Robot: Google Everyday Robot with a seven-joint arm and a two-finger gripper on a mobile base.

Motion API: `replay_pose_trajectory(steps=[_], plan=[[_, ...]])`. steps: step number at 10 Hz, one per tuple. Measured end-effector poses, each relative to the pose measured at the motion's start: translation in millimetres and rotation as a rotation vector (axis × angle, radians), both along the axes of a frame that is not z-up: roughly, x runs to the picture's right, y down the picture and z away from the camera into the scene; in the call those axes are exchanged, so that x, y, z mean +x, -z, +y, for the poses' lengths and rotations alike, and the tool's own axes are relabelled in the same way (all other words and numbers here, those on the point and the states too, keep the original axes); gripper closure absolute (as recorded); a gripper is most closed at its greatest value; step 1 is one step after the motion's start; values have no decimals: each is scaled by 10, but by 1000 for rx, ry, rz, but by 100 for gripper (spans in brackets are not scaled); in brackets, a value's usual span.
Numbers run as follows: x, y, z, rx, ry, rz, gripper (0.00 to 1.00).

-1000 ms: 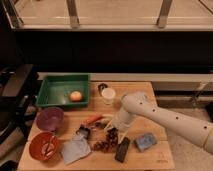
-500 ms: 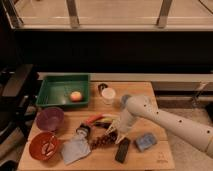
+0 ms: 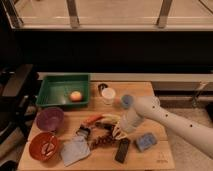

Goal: Place grapes in purple bowl

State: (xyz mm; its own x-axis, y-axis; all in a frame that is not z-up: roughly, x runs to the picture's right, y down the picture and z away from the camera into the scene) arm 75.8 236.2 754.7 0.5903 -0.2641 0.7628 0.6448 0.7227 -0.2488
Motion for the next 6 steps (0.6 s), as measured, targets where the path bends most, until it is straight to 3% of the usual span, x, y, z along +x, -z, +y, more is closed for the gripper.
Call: replay_pose_trajectory(steps=[3, 6], plan=[[162, 401, -407, 80, -33, 20, 83], [198, 745, -853, 171, -24, 29, 83]])
